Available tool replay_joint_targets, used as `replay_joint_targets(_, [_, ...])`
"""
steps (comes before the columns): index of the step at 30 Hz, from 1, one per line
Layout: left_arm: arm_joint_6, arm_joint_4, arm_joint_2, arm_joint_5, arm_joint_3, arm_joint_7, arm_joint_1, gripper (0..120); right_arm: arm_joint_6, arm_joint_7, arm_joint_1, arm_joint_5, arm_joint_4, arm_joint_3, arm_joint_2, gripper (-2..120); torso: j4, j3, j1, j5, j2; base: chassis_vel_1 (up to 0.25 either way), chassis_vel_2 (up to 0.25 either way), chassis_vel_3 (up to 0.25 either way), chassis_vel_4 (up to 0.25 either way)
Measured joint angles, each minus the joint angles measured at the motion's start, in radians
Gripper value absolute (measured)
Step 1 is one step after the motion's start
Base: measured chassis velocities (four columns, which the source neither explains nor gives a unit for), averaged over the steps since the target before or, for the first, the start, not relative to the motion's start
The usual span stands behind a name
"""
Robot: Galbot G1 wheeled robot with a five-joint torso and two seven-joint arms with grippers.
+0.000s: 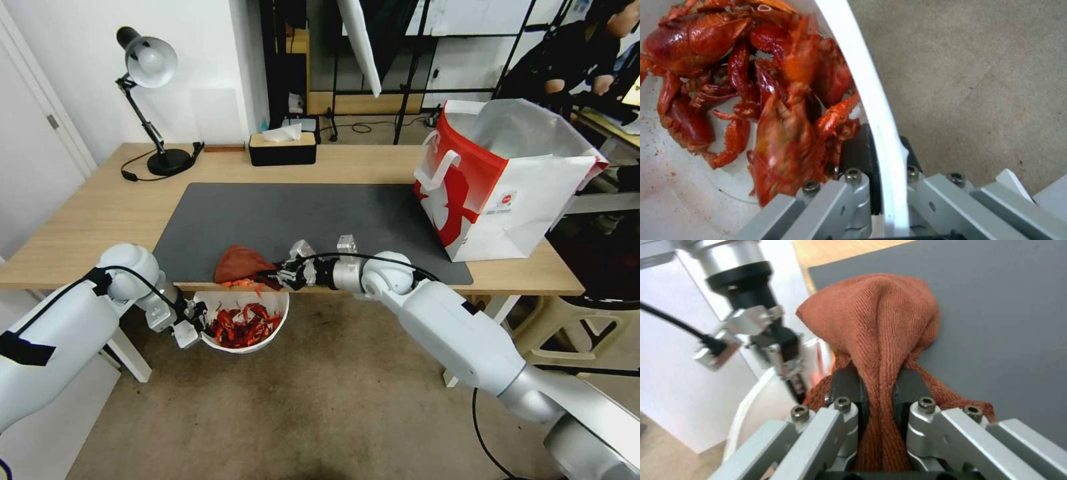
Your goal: Sweep shrimp from table into container with towel, then put container into takeout bag.
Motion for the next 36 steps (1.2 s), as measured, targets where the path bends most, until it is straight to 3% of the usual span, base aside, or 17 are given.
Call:
replay_joint_targets(18, [0.003,-0.004,0.0,0.001,0.001,0.0,0.003,0,-0.031,0.014,-0.087,0.035,0.109,0.027,-0.033,7,0.0002,0.0,0.0,0.0,0.0,0.0,0.0,0.0,0.0])
replay_joint_targets(33, [0.005,-0.015,0.001,0.003,0.001,0.0,0.006,0,-0.039,0.066,-0.128,0.13,0.186,0.076,-0.043,7,0.0,0.0,0.0,0.0,0.0,0.0,0.0,0.0,0.0])
replay_joint_targets(36, [0.005,-0.02,0.005,0.003,-0.005,0.0,0.017,0,-0.032,0.11,-0.137,0.197,0.207,0.123,-0.036,7,0.0002,0.0,0.0,0.0001,0.0,0.0,0.0,0.0,0.0])
